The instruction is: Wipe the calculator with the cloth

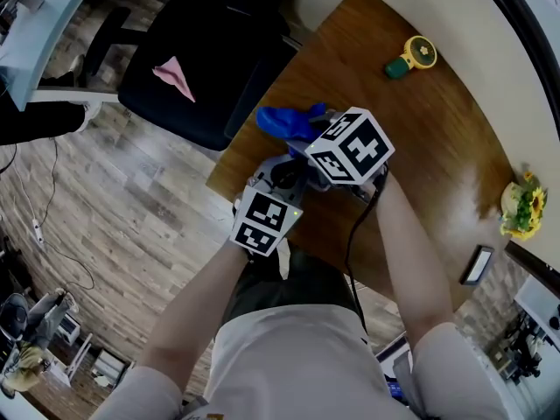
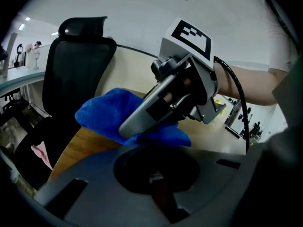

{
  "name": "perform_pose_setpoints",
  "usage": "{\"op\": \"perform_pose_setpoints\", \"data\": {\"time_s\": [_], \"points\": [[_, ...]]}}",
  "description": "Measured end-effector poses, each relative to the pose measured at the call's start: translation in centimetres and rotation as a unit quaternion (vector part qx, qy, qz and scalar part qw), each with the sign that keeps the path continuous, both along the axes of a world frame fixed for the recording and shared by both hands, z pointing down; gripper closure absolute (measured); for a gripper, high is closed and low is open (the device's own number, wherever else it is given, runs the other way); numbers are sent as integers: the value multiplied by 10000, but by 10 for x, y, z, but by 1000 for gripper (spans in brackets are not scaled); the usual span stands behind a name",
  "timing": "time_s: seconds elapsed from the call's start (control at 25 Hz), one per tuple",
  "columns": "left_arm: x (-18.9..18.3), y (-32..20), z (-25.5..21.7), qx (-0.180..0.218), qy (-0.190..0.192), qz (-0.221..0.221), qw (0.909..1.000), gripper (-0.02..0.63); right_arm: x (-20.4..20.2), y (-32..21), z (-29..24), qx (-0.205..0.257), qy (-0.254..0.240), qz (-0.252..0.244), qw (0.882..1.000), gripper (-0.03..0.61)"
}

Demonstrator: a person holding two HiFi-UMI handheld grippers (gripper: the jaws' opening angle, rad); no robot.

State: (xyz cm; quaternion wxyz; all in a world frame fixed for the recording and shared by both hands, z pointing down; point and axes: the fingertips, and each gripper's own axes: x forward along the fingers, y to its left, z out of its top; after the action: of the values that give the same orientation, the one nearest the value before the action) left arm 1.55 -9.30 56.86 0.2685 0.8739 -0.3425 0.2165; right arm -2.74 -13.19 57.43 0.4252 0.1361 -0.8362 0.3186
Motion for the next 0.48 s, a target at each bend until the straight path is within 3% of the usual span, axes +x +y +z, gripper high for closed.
{"op": "perform_pose_setpoints", "data": {"time_s": [0.12,0.32,0.48], "points": [[1,0,-1,-51,11,-73,10000,613,17,-16,2,120,187,181,9996,503],[-1,-1,0,-108,110,-102,9998,612,36,-46,1,739,379,671,9943,503],[-1,0,2,-145,100,-126,9998,613,41,-54,2,739,331,1059,9911,503]]}}
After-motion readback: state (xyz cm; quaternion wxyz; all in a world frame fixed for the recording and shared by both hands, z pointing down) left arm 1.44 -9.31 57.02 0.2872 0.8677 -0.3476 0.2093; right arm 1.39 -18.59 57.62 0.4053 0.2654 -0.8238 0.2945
